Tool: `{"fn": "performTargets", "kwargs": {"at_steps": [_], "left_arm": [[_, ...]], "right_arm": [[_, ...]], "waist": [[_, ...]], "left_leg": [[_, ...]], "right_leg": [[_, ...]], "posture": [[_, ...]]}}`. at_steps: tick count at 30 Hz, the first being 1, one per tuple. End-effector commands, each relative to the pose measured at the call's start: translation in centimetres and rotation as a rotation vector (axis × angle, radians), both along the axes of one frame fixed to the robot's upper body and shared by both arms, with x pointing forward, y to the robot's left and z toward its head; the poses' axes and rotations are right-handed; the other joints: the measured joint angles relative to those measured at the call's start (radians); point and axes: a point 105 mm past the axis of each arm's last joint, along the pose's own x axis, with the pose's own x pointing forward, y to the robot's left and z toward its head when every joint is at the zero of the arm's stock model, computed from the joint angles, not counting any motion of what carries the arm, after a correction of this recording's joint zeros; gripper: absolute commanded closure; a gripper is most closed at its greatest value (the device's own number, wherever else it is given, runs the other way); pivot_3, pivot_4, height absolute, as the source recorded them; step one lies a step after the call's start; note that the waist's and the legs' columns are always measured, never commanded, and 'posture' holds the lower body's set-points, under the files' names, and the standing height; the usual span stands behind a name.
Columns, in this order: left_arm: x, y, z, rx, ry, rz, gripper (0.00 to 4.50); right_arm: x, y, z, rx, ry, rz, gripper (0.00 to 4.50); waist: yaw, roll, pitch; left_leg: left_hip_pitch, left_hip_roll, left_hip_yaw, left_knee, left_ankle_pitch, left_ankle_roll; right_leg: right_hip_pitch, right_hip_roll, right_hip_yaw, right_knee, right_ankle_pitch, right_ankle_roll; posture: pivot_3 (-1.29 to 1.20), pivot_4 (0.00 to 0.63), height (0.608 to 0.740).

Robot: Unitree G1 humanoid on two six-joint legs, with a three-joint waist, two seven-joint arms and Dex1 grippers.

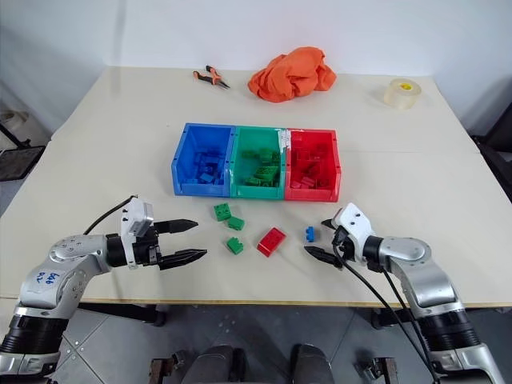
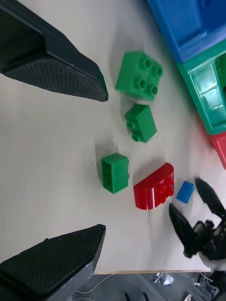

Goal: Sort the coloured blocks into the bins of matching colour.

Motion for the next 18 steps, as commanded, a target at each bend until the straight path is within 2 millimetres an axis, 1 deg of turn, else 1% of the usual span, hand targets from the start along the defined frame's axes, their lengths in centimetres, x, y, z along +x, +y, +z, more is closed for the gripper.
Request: {"fn": "performTargets", "kwargs": {"at_steps": [1,5,7,12,13,16,17,18], "left_arm": [[-0.3,-0.2,1.0,-0.014,-0.05,-0.006,0.0],[-0.3,-0.2,1.0,-0.016,-0.049,-0.003,0.0],[-0.3,-0.1,1.0,-0.017,-0.049,-0.002,0.0],[-0.3,0.0,1.0,-0.018,-0.055,0.007,0.0],[-0.2,0.1,1.0,-0.019,-0.056,0.009,0.0],[-0.3,0.5,1.0,-0.015,-0.058,0.027,0.0],[-0.4,0.6,1.0,-0.014,-0.058,0.032,0.0],[-0.5,0.7,1.0,-0.014,-0.06,0.036,0.0]], "right_arm": [[0.2,-0.3,-1.6,-0.039,0.029,-0.028,0.95],[0.3,0.0,-1.2,-0.033,0.008,-0.018,2.3],[0.3,0.1,-0.6,-0.026,-0.011,-0.013,2.88],[0.0,0.2,2.0,0.007,-0.077,0.012,4.48],[0.0,0.2,2.4,0.013,-0.085,0.016,4.48],[0.0,1.0,5.5,0.082,-0.136,0.048,4.48],[0.1,1.2,6.0,0.094,-0.143,0.053,4.48],[0.1,1.2,6.1,0.093,-0.142,0.052,4.48]], "waist": [[-0.003,0.0,0.0],[-0.002,0.0,0.0],[-0.002,0.0,0.0],[0.0,0.001,0.0],[0.001,0.001,0.001],[0.0,0.001,0.001],[-0.001,0.001,0.001],[-0.002,0.001,0.001]], "left_leg": [[0.0,0.0,0.0,0.0,0.0,0.0],[0.001,0.0,0.0,0.0,0.0,0.0],[0.0,0.0,0.0,0.0,0.0,0.0],[-0.001,0.0,-0.001,0.0,0.0,0.0],[-0.001,0.0,-0.001,0.001,0.0,0.0],[-0.002,-0.001,-0.001,0.0,0.0,0.0],[-0.002,-0.001,-0.001,0.0,0.0,0.0],[-0.002,0.0,-0.001,0.0,0.0,0.0]], "right_leg": [[0.0,0.0,0.0,0.0,0.0,0.0],[0.0,-0.001,0.001,0.001,0.0,0.0],[0.0,-0.001,0.001,0.001,0.0,0.0],[0.0,-0.002,0.005,0.0,0.0,0.0],[-0.001,-0.002,0.005,0.001,0.0,0.0],[-0.001,-0.002,0.005,0.0,0.0,0.0],[-0.001,-0.002,0.005,0.001,0.0,0.0],[-0.002,-0.002,0.005,0.0,0.0,0.0]], "posture": [[0.0,0.15,0.74],[0.0,0.15,0.74],[0.0,0.15,0.74],[0.0,0.15,0.74],[0.0,0.15,0.74],[0.0,0.15,0.74],[0.0,0.15,0.74],[0.0,0.15,0.74]]}}
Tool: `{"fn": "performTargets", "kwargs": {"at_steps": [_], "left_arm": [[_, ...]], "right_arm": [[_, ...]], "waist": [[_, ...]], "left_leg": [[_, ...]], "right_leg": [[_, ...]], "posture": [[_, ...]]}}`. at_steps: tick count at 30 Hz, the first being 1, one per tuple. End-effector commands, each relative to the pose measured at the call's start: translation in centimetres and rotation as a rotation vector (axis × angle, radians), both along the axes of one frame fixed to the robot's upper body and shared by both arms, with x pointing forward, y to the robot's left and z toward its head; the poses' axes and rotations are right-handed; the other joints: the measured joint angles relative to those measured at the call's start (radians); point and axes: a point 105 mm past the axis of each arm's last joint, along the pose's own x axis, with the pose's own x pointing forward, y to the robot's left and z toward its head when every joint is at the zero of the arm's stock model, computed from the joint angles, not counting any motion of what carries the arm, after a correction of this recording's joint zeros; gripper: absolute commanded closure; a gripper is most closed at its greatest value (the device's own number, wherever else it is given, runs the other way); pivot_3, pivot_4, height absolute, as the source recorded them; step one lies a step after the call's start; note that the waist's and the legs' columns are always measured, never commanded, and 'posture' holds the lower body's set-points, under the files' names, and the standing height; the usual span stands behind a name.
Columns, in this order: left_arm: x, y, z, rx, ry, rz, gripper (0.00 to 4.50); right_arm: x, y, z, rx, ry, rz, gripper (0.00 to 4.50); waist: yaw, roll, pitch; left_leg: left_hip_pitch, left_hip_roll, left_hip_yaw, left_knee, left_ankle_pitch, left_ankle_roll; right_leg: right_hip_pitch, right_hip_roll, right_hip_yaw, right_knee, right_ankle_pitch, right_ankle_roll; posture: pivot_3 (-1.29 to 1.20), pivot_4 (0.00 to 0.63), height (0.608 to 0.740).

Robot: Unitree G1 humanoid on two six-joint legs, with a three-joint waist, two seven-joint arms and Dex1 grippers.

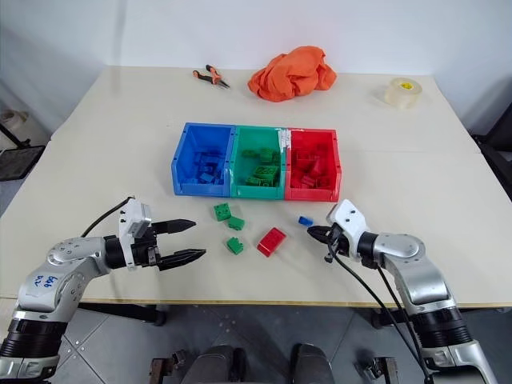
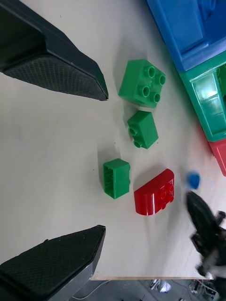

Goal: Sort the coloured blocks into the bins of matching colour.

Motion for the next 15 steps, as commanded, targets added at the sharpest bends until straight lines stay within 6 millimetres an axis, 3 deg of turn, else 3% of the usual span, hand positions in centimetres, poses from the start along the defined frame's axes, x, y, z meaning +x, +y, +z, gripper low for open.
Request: {"fn": "performTargets", "kwargs": {"at_steps": [1,6,7,10,15], "left_arm": [[-0.4,0.1,1.3,-0.009,-0.062,0.001,0.0],[-0.6,0.3,1.2,-0.007,-0.064,0.017,0.0],[-0.6,0.4,1.2,-0.007,-0.064,0.02,0.0],[-0.7,0.5,1.1,-0.008,-0.062,0.025,0.0],[-0.6,0.5,1.1,-0.008,-0.06,0.025,0.0]], "right_arm": [[0.0,0.1,2.7,0.025,-0.063,0.018,4.48],[0.0,-0.3,1.6,0.009,-0.021,0.007,4.48],[-0.1,-0.6,1.3,0.006,0.01,-0.005,4.32],[-0.6,-1.2,1.0,-0.005,0.039,-0.018,3.6],[-1.2,-2.4,1.2,-0.018,0.031,-0.035,1.88]], "waist": [[-0.001,0.0,0.0],[0.002,0.0,0.0],[0.003,0.0,0.0],[0.004,0.0,0.0],[0.002,0.0,0.0]], "left_leg": [[0.0,0.001,0.0,0.0,0.0,0.0],[0.0,-0.001,0.0,0.0,0.0,0.0],[0.0,-0.001,0.0,0.0,0.0,0.0],[0.0,-0.001,-0.001,0.0,0.0,0.0],[0.0,-0.001,0.0,-0.001,0.0,0.0]], "right_leg": [[0.0,0.0,0.0,0.0,0.0,0.0],[0.0,0.0,0.0,0.0,0.0,0.0],[0.0,0.0,0.0,0.0,0.0,0.0],[0.0,0.0,-0.001,0.0,0.0,0.0],[0.0,0.0,-0.001,0.0,0.0,0.0]], "posture": [[0.0,0.15,0.74],[0.0,0.15,0.74],[0.0,0.15,0.74],[0.0,0.15,0.74],[0.0,0.15,0.74]]}}
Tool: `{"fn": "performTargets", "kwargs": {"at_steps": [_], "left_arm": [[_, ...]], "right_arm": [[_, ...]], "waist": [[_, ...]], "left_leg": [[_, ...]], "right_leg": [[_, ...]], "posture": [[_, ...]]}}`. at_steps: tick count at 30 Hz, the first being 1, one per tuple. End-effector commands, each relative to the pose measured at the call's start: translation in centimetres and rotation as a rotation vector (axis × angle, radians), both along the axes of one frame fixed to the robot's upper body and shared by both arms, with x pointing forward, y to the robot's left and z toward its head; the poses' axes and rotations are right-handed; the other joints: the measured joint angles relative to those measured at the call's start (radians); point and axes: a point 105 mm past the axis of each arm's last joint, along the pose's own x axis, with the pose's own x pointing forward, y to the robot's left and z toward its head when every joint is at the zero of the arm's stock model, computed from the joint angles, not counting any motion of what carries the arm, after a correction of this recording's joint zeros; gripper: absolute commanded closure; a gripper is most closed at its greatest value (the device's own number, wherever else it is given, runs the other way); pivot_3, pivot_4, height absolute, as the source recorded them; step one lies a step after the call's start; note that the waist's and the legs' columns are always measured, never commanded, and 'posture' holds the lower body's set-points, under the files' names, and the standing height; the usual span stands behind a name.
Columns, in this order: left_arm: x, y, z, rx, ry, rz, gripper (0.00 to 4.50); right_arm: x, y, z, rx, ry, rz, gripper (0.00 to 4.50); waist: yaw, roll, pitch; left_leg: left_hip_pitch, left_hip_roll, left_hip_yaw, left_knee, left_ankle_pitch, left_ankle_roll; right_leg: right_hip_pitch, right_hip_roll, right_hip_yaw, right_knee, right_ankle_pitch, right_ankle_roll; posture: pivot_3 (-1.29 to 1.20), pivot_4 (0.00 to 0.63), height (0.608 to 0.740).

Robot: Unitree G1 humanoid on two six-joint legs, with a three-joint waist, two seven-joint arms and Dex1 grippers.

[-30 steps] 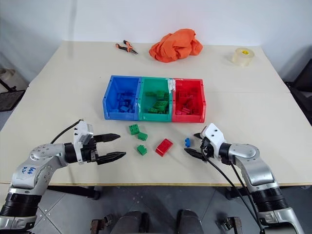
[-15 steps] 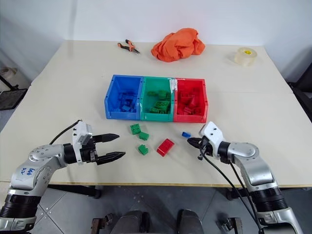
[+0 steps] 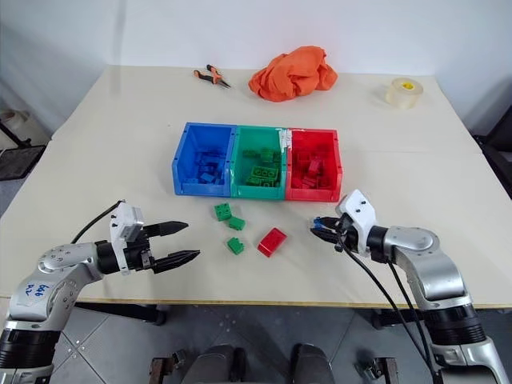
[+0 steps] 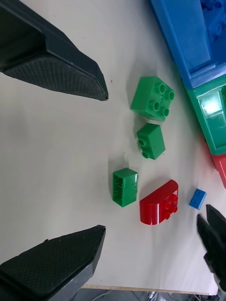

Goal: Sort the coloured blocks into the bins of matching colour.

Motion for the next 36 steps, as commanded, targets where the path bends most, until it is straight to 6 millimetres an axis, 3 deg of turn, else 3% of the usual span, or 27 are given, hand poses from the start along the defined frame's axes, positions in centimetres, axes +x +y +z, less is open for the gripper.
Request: {"fn": "performTargets", "kwargs": {"at_steps": [1,5,6,20,24,31,36], "left_arm": [[-0.1,-0.2,1.1,-0.011,-0.044,-0.017,0.0],[0.1,-0.3,1.2,-0.011,-0.044,-0.021,0.0],[0.2,-0.3,1.2,-0.011,-0.045,-0.023,0.0],[0.2,0.1,1.6,-0.001,-0.051,-0.02,0.0],[0.2,0.1,1.7,0.002,-0.051,-0.018,0.0],[0.1,0.3,1.8,0.003,-0.061,-0.028,0.0],[0.3,0.3,1.9,0.005,-0.064,-0.025,0.0]], "right_arm": [[-0.3,-0.6,1.8,0.001,-0.064,0.001,1.52],[-0.6,-0.6,1.4,0.006,-0.052,-0.008,0.16],[-0.7,-0.5,1.1,0.019,-0.041,-0.015,0.05],[1.6,1.1,-2.8,0.125,-0.008,-0.19,0.05],[1.7,1.5,-3.1,0.127,-0.014,-0.185,0.05],[1.3,1.7,-3.0,0.128,-0.029,-0.164,2.27],[1.2,1.3,-1.9,0.118,-0.062,-0.144,4.0]], "waist": [[0.0,0.0,0.0],[0.0,0.0,0.0],[0.0,0.0,0.0],[-0.002,0.0,0.0],[-0.003,0.0,0.0],[-0.003,0.0,0.0],[-0.003,0.0,0.0]], "left_leg": [[0.0,0.0,0.0,0.0,0.0,0.0],[0.0,0.0,0.0,0.0,0.0,0.0],[0.0,0.0,0.0,0.0,0.0,0.0],[0.0,0.0,0.0,0.0,0.0,0.0],[0.001,0.0,0.0,0.0,0.0,0.0],[0.001,0.0,0.0,0.0,0.0,0.0],[0.001,0.0,0.0,0.0,0.0,0.0]], "right_leg": [[0.0,0.0,0.0,0.0,0.0,0.0],[0.0,0.0,0.0,0.0,0.0,0.0],[0.0,0.0,0.0,0.0,0.0,0.0],[0.0,0.001,0.0,0.001,0.0,0.0],[0.0,0.002,0.0,0.001,0.0,0.0],[0.0,0.001,0.001,0.001,0.0,0.0],[0.0,0.001,0.001,0.001,0.0,0.0]], "posture": [[0.0,0.15,0.74],[0.0,0.15,0.74],[0.0,0.15,0.74],[0.0,0.15,0.74],[0.0,0.15,0.74],[0.0,0.15,0.74],[0.0,0.15,0.74]]}}
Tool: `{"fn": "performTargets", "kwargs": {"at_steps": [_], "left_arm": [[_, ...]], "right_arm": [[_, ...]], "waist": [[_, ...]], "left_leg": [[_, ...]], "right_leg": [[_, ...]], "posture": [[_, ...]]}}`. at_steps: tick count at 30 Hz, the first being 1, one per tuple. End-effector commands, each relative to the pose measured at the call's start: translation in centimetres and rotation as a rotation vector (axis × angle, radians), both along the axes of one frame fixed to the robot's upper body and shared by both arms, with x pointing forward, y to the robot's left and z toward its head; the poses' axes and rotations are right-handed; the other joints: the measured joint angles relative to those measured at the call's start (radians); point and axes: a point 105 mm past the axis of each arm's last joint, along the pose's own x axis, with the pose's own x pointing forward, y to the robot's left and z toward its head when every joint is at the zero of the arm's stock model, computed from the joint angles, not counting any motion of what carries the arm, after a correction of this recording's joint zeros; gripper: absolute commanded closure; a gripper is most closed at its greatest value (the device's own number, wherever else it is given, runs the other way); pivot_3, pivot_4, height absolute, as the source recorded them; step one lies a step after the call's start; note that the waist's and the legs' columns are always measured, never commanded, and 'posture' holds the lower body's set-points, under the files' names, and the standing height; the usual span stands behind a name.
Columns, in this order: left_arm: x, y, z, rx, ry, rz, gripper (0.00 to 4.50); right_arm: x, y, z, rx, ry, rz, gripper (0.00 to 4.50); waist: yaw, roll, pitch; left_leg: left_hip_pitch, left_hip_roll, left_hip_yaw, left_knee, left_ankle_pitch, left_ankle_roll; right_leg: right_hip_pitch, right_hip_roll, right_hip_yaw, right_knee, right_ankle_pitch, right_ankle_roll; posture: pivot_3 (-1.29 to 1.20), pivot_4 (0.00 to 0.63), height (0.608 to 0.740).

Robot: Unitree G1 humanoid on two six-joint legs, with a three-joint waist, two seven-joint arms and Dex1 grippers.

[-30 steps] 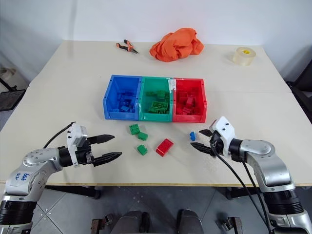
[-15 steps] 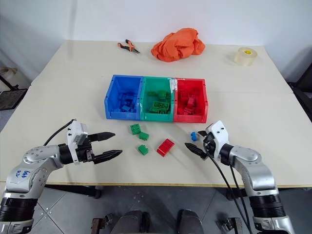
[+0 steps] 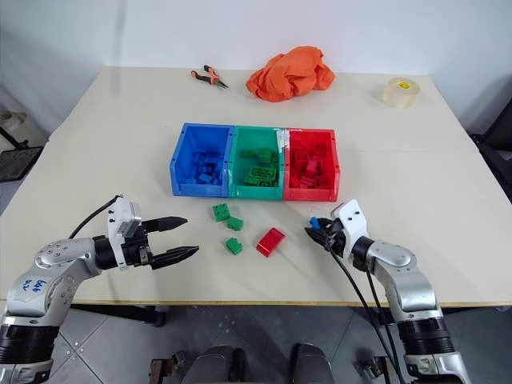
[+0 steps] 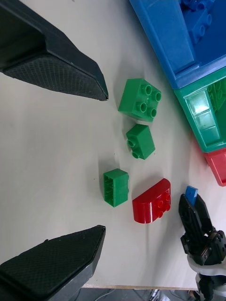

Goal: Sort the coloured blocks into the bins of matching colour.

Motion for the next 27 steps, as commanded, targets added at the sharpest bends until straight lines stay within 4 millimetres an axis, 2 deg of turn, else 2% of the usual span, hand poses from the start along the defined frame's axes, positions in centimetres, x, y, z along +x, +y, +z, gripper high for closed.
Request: {"fn": "performTargets", "kwargs": {"at_steps": [1,7,10,12,14,16,19,23,27], "left_arm": [[0.0,0.2,1.1,-0.003,-0.044,-0.006,0.0],[-0.2,0.0,1.0,-0.011,-0.041,-0.006,0.0],[-0.4,0.3,0.9,-0.011,-0.037,-0.003,0.0],[-0.4,0.5,0.9,-0.01,-0.034,0.002,0.0],[-0.5,0.9,0.8,-0.003,-0.03,0.009,0.0],[-0.4,1.6,1.0,-0.001,-0.04,0.031,0.0],[0.2,2.3,1.5,-0.012,-0.09,0.078,0.0],[1.2,3.0,1.9,-0.025,-0.138,0.125,0.0],[1.6,3.1,2.1,-0.036,-0.169,0.143,0.0]], "right_arm": [[-0.5,-0.2,1.4,-0.021,-0.04,0.031,4.18],[-0.9,0.0,3.6,-0.045,-0.085,0.089,4.18],[-0.7,1.9,6.7,-0.016,-0.137,0.174,4.18],[-0.2,3.1,8.0,-0.004,-0.155,0.212,4.18],[0.8,4.8,9.1,-0.018,-0.17,0.265,4.18],[2.2,7.6,11.2,-0.001,-0.231,0.333,4.18],[3.8,10.9,13.2,0.049,-0.263,0.398,4.18],[5.4,15.4,14.0,0.067,-0.281,0.475,4.18],[6.1,19.5,14.3,0.08,-0.294,0.528,4.18]], "waist": [[0.001,0.0,0.0],[0.001,0.0,0.0],[-0.001,0.001,0.0],[-0.005,0.001,0.0],[-0.009,0.001,0.0],[-0.017,0.0,0.0],[-0.025,0.0,0.0],[-0.024,-0.001,0.0],[-0.029,-0.001,0.0]], "left_leg": [[0.0,0.0,0.0,0.0,0.0,0.0],[0.0,0.0,0.0,0.0,0.0,0.0],[0.0,0.0,0.0,0.0,0.0,0.0],[-0.001,0.001,0.002,0.0,0.0,0.0],[0.0,0.002,0.002,0.0,0.0,-0.001],[-0.001,0.001,0.003,-0.001,0.0,-0.001],[-0.001,0.0,0.003,-0.001,0.0,-0.001],[-0.002,-0.001,0.001,-0.001,0.0,-0.001],[-0.002,-0.001,0.0,0.0,0.0,-0.001]], "right_leg": [[0.0,0.0,0.0,0.0,0.0,0.0],[0.0,-0.001,0.0,0.0,0.0,0.0],[-0.001,-0.001,0.001,0.0,0.0,0.0],[-0.002,-0.001,0.002,0.0,0.0,0.0],[-0.003,-0.001,0.002,0.001,0.0,0.0],[-0.005,-0.001,0.002,0.003,0.0,0.0],[-0.01,0.0,0.002,0.013,0.0,0.0],[-0.012,0.0,0.0,0.018,0.0,0.0],[-0.012,0.0,-0.002,0.019,0.0,0.0]], "posture": [[0.0,0.15,0.74],[0.0,0.15,0.74],[0.0,0.15,0.74],[0.0,0.15,0.74],[0.0,0.15,0.74],[0.0,0.15,0.74],[0.0,0.15,0.74],[0.0,0.15,0.74],[0.0,0.15,0.74]]}}
